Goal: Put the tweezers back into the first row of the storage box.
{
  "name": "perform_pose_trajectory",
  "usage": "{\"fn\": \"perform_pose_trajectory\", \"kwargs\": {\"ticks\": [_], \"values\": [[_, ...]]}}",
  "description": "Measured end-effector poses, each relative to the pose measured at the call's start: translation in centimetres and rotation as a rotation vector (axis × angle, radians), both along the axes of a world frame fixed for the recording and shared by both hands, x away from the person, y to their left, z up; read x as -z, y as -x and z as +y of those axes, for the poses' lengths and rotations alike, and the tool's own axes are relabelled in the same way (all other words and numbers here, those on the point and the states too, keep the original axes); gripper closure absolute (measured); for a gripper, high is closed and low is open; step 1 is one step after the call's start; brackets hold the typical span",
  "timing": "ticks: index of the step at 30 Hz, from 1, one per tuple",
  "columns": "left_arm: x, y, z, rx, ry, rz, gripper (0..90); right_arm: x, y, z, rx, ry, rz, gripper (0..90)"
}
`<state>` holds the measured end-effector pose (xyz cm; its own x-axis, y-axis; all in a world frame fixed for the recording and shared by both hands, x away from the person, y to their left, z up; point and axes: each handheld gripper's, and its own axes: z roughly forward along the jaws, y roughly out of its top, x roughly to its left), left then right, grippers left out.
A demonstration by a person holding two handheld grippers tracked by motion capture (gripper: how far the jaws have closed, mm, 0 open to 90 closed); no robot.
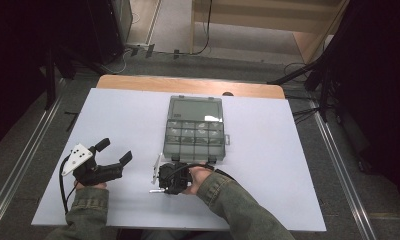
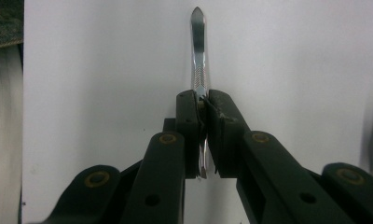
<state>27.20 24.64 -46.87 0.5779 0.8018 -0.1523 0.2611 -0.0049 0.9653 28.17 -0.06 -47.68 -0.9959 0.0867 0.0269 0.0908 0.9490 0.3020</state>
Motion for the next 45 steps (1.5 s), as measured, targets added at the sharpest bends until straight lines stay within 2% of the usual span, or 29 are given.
{"fn": "perform_pose_trajectory", "kwargs": {"ticks": [6, 13, 17, 22, 23, 36, 45], "values": [[0.0, 0.0, 0.0, -0.012, -0.004, -0.005, 5.7, 0.0, -0.3, -0.1, 0.019, -0.006, 0.031, 85.1], [0.0, 0.0, 0.0, -0.002, -0.002, -0.001, 5.7, -0.1, -0.2, -0.2, 0.028, 0.002, 0.031, 85.3], [0.0, 0.0, 0.0, -0.003, -0.003, 0.003, 5.8, 0.0, -0.2, -0.3, 0.022, -0.018, 0.028, 85.3], [0.0, 0.0, 0.0, -0.001, -0.002, 0.003, 5.7, 0.0, -0.4, -0.5, 0.023, -0.015, 0.028, 85.3], [0.0, 0.0, 0.0, -0.001, -0.002, 0.004, 5.7, -0.1, -0.3, -0.5, 0.037, -0.016, 0.024, 85.3], [0.0, 0.0, 0.0, -0.001, -0.006, 0.003, 5.7, -1.8, -1.2, -2.5, 0.084, -0.090, 0.010, 85.3], [0.0, 0.0, -0.1, 0.005, -0.010, 0.004, 5.7, -2.9, -1.7, -3.8, 0.115, -0.154, -0.022, 85.3]]}}
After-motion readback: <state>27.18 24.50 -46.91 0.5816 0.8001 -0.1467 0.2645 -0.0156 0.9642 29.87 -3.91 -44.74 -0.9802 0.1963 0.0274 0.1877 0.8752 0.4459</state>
